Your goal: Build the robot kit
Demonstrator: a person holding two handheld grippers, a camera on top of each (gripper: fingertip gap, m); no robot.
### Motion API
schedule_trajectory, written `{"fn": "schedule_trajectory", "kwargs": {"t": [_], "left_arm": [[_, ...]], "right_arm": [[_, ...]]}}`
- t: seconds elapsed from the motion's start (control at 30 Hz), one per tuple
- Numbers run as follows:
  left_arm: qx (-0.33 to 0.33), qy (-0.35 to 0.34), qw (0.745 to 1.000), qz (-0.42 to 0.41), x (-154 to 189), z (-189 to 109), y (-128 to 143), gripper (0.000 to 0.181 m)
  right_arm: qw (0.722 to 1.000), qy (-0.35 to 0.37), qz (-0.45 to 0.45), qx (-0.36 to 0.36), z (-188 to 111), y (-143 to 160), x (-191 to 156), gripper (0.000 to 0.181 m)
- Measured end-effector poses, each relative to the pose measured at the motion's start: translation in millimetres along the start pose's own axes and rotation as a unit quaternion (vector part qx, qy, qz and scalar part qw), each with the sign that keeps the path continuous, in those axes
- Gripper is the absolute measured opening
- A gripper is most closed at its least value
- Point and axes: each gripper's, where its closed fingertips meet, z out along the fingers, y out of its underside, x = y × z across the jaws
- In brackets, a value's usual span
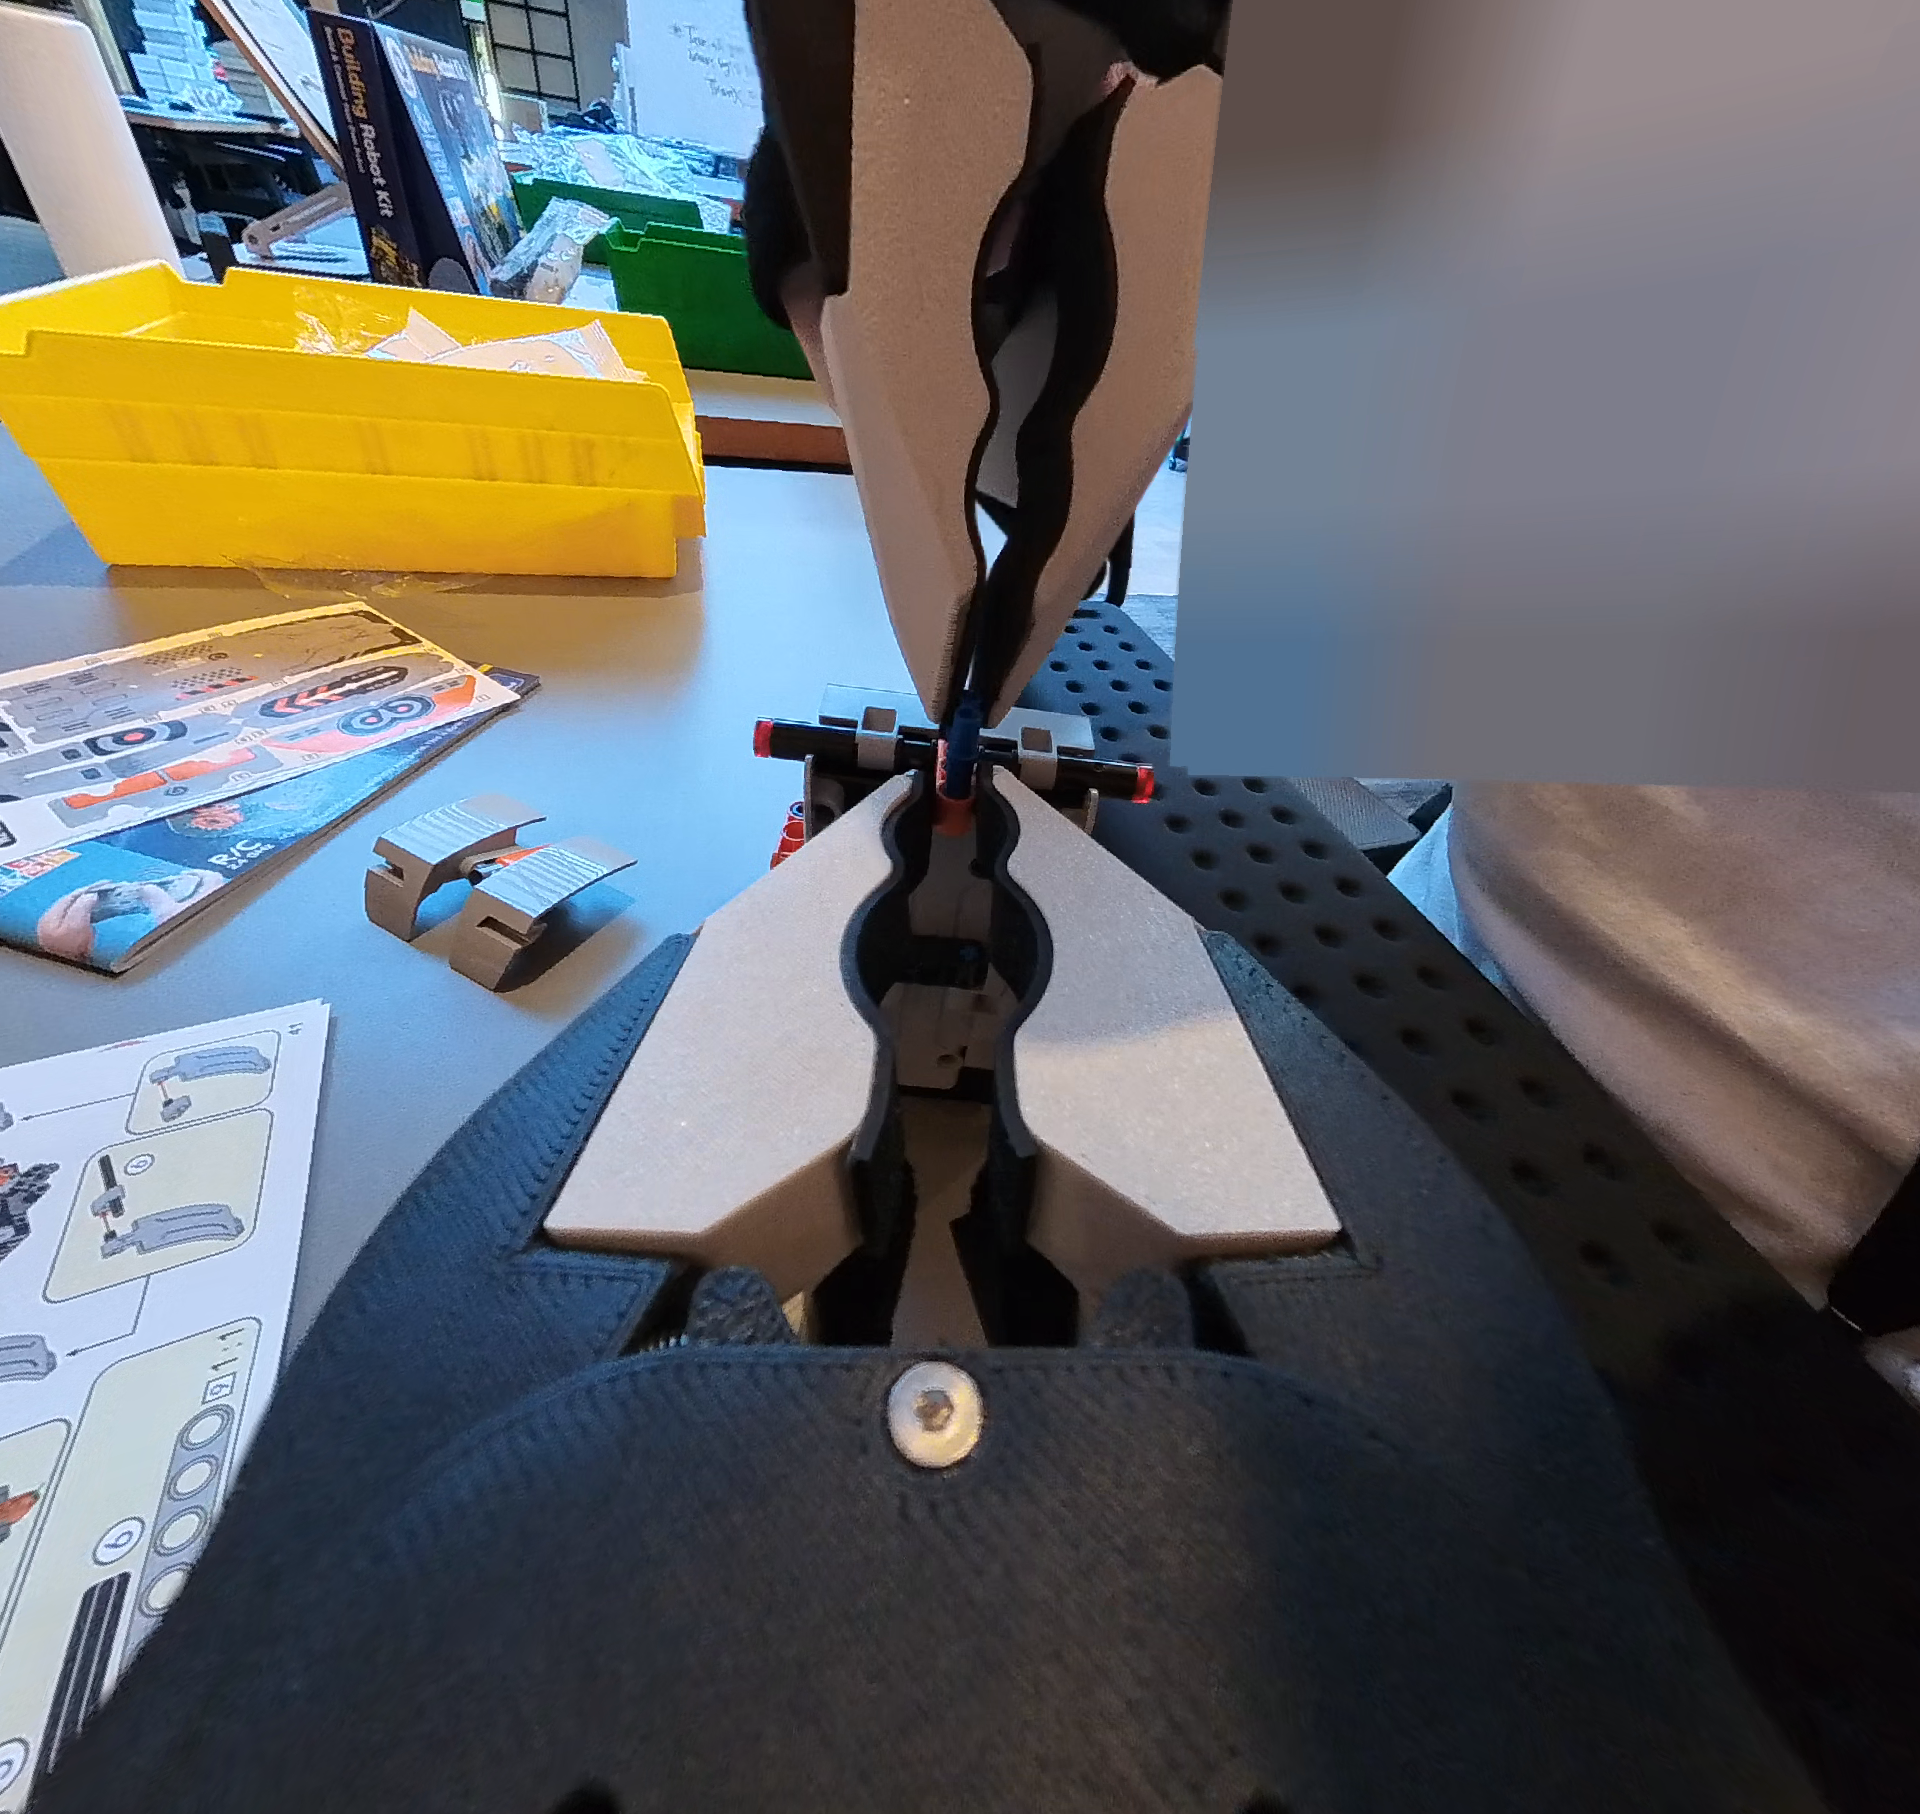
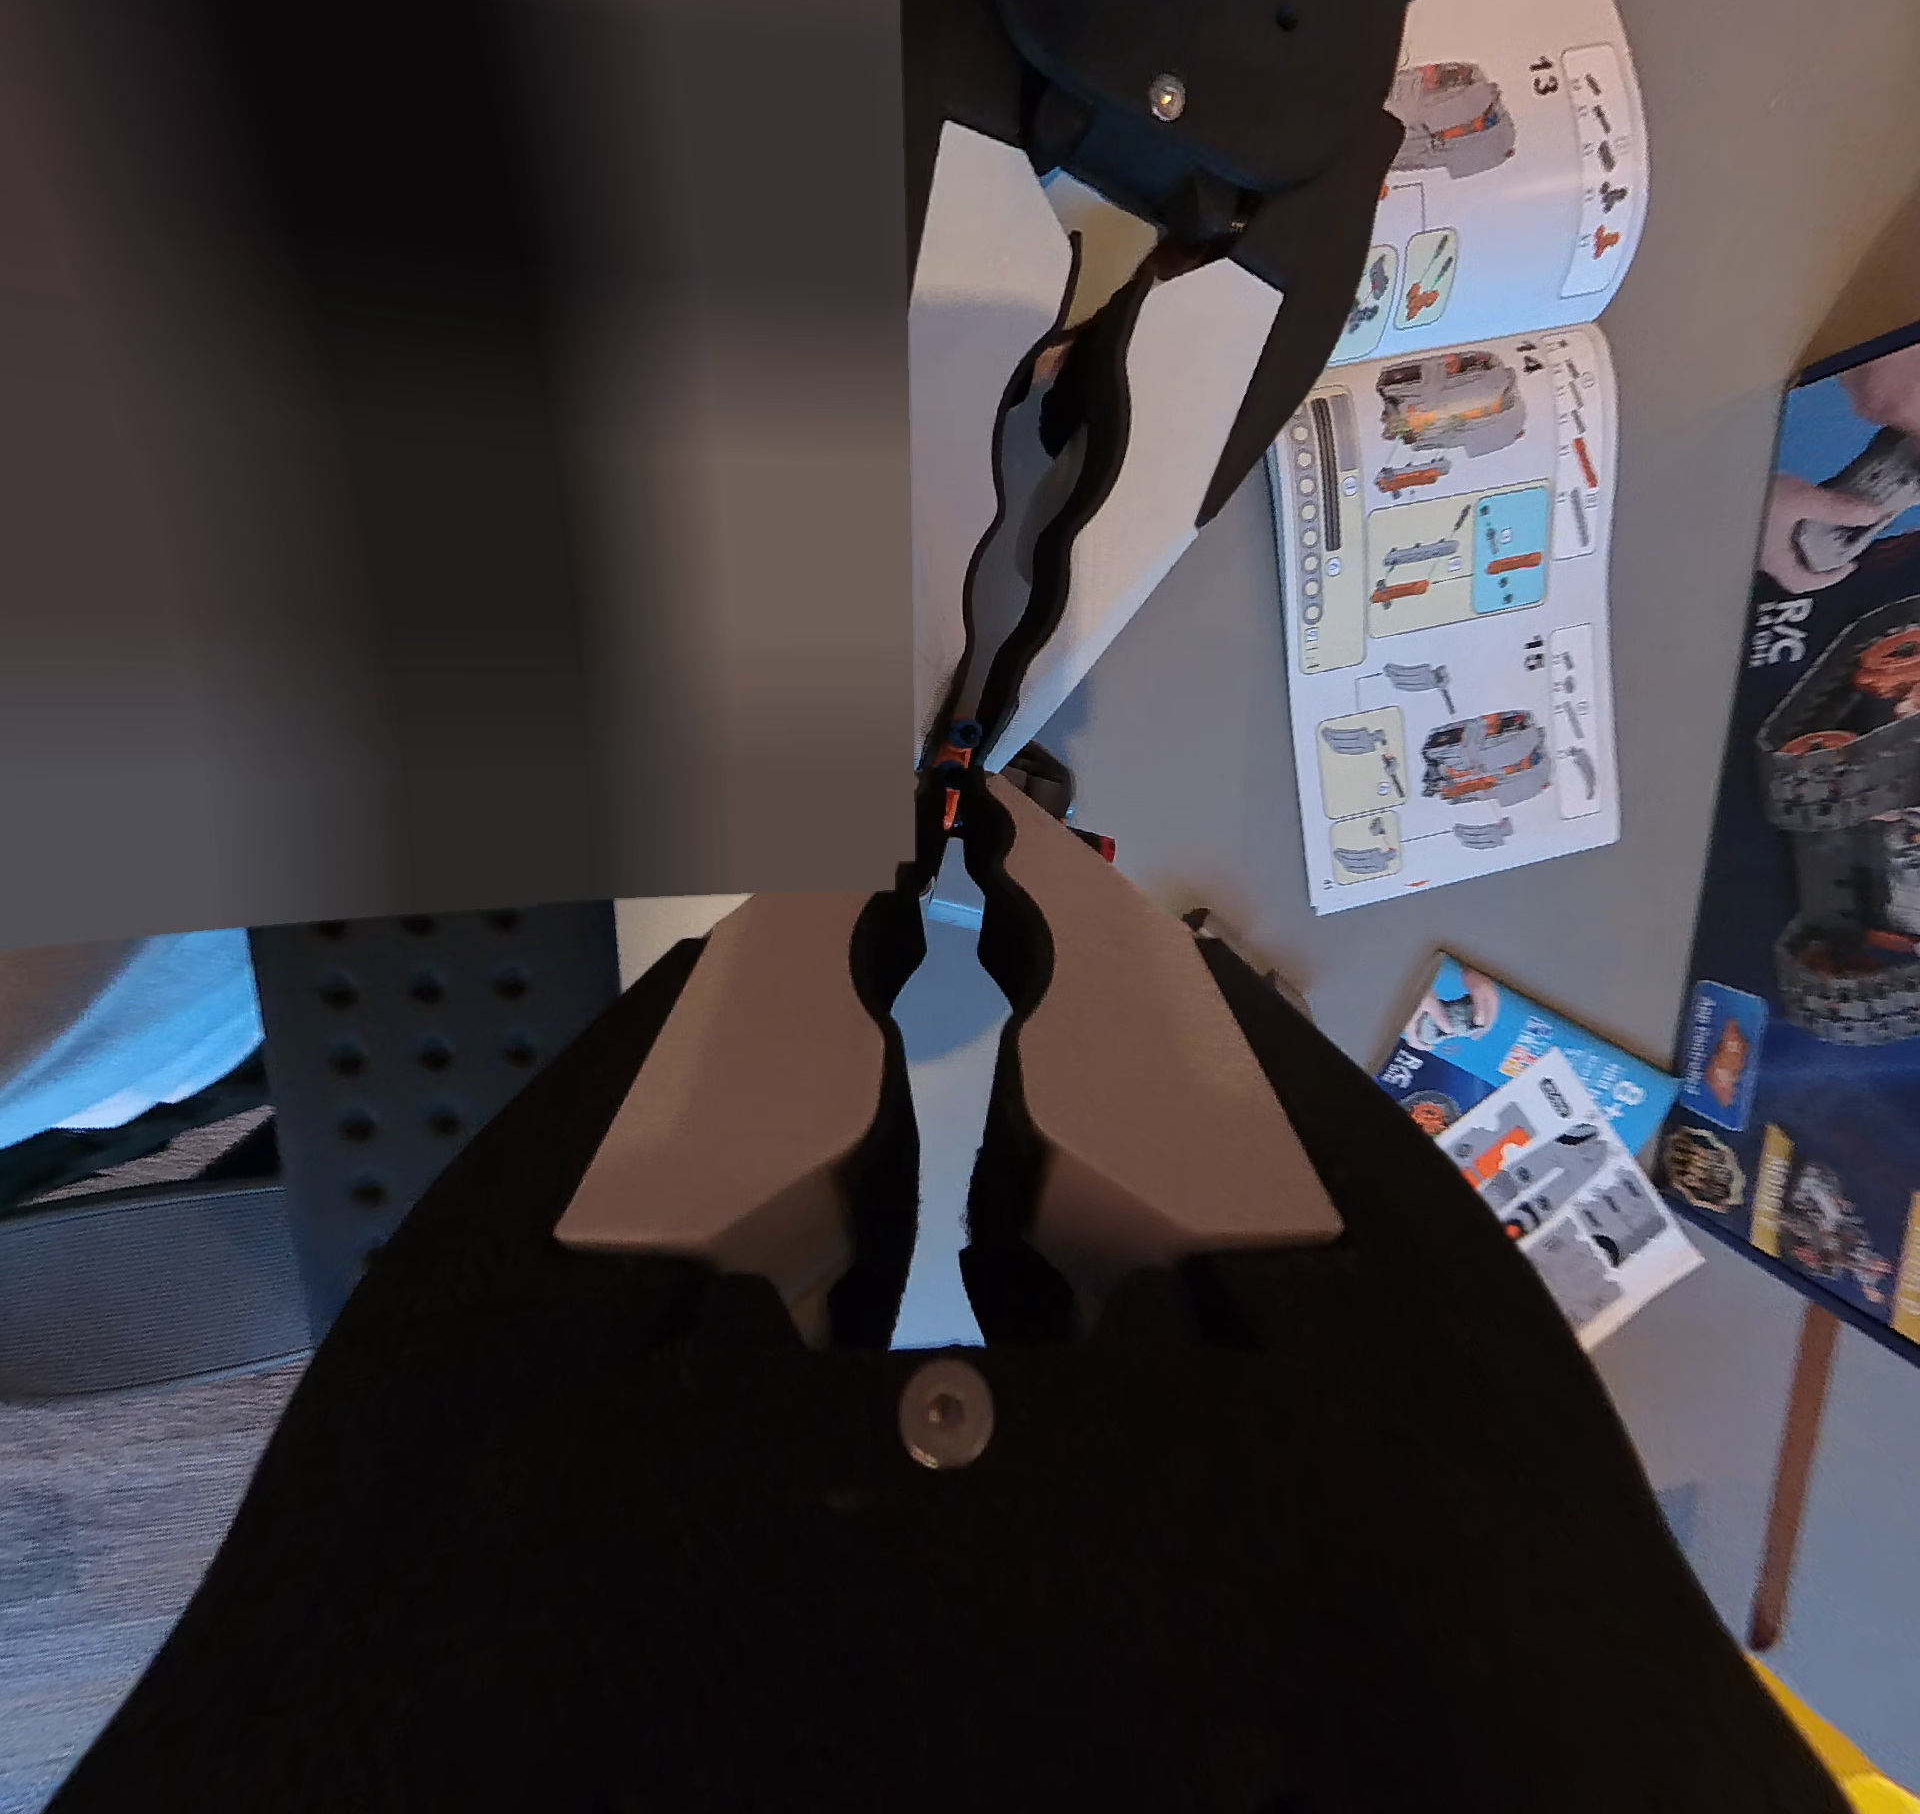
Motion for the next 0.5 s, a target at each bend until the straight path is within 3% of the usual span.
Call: {"fn": "schedule_trajectory", "kwargs": {"t": [0.03, 0.17, 0.5], "left_arm": [[0.000, 0.000, 1.000, -0.002, 0.1, 0.0, 0.0, 0.006], [-0.011, -0.009, 1.000, 0.009, 0.1, 0.3, 0.1, 0.006], [-0.011, -0.003, 1.000, 0.001, 0.2, 0.6, 0.2, 0.006]], "right_arm": [[1.000, 0.000, 0.001, -0.001, 0.0, 0.3, 0.1, 0.003], [0.999, -0.030, 0.043, 0.003, 0.1, 0.7, -0.1, 0.003], [1.000, -0.017, 0.020, -0.015, 0.8, 1.3, -0.9, 0.003]]}}
